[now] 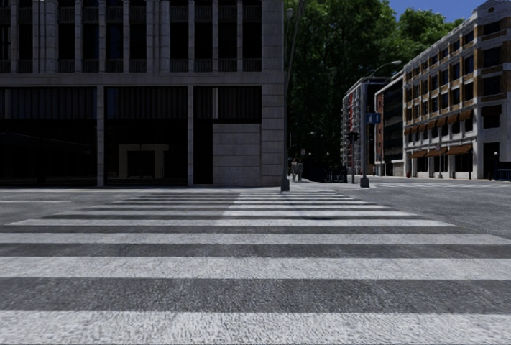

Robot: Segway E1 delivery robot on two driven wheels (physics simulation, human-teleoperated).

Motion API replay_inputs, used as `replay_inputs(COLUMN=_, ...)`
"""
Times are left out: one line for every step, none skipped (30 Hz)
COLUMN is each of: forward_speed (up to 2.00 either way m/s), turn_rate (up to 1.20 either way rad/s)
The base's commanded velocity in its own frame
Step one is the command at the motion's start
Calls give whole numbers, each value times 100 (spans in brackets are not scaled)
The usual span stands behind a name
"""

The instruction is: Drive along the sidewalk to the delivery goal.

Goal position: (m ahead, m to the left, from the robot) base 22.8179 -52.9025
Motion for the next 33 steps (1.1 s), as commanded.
replay_inputs(forward_speed=200, turn_rate=0)
replay_inputs(forward_speed=200, turn_rate=0)
replay_inputs(forward_speed=200, turn_rate=0)
replay_inputs(forward_speed=200, turn_rate=0)
replay_inputs(forward_speed=200, turn_rate=0)
replay_inputs(forward_speed=200, turn_rate=0)
replay_inputs(forward_speed=200, turn_rate=0)
replay_inputs(forward_speed=200, turn_rate=0)
replay_inputs(forward_speed=200, turn_rate=0)
replay_inputs(forward_speed=200, turn_rate=0)
replay_inputs(forward_speed=200, turn_rate=0)
replay_inputs(forward_speed=200, turn_rate=0)
replay_inputs(forward_speed=200, turn_rate=0)
replay_inputs(forward_speed=200, turn_rate=0)
replay_inputs(forward_speed=200, turn_rate=0)
replay_inputs(forward_speed=200, turn_rate=0)
replay_inputs(forward_speed=200, turn_rate=0)
replay_inputs(forward_speed=200, turn_rate=0)
replay_inputs(forward_speed=200, turn_rate=0)
replay_inputs(forward_speed=200, turn_rate=0)
replay_inputs(forward_speed=200, turn_rate=0)
replay_inputs(forward_speed=200, turn_rate=0)
replay_inputs(forward_speed=200, turn_rate=8)
replay_inputs(forward_speed=200, turn_rate=8)
replay_inputs(forward_speed=200, turn_rate=31)
replay_inputs(forward_speed=200, turn_rate=54)
replay_inputs(forward_speed=200, turn_rate=62)
replay_inputs(forward_speed=200, turn_rate=62)
replay_inputs(forward_speed=200, turn_rate=66)
replay_inputs(forward_speed=200, turn_rate=66)
replay_inputs(forward_speed=200, turn_rate=52)
replay_inputs(forward_speed=200, turn_rate=5)
replay_inputs(forward_speed=200, turn_rate=5)
